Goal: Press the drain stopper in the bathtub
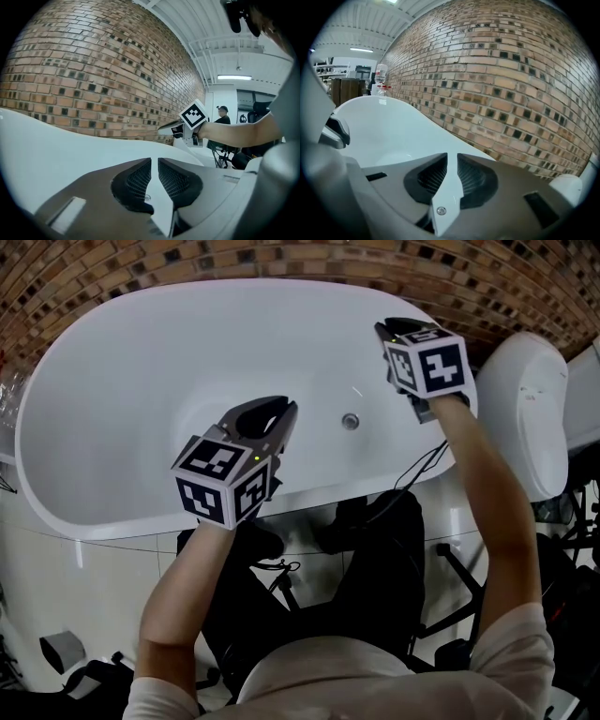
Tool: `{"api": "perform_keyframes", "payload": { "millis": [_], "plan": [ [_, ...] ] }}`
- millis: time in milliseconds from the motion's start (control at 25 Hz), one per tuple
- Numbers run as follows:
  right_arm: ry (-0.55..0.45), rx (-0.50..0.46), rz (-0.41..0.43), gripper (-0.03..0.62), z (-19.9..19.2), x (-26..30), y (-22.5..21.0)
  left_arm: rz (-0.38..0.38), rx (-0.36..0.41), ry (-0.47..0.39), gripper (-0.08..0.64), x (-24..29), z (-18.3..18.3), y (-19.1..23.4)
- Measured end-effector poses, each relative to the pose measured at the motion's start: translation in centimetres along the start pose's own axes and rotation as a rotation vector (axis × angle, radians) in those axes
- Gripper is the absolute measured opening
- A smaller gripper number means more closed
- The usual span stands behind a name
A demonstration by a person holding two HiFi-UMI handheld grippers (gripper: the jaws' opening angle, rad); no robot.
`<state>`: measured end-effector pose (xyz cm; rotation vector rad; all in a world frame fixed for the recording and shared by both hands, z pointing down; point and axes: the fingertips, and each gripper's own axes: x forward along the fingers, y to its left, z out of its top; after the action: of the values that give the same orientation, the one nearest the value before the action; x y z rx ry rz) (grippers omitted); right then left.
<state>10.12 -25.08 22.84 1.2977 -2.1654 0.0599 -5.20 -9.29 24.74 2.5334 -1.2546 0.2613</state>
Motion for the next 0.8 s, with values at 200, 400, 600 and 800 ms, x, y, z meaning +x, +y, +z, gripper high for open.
{"api": "perform_keyframes", "payload": {
  "millis": [200, 400, 600, 800],
  "plan": [
    [0.054, -0.016, -0.002, 0.058, -1.7, 3.6, -0.5, -0.002, -0.008, 0.040, 0.052, 2.2, -0.8, 1.3],
    [0.130, -0.006, 0.003, 0.058, -4.4, 6.9, -1.1, -0.014, -0.017, 0.085, 0.052, 4.3, -2.3, 2.0],
    [0.185, -0.018, 0.012, 0.058, -6.7, 9.8, -1.2, -0.019, -0.036, 0.120, 0.052, 6.1, -3.8, 2.9],
    [0.226, -0.029, 0.014, 0.058, -8.4, 12.4, -1.6, -0.026, -0.054, 0.152, 0.052, 7.9, -5.0, 3.7]
  ]
}}
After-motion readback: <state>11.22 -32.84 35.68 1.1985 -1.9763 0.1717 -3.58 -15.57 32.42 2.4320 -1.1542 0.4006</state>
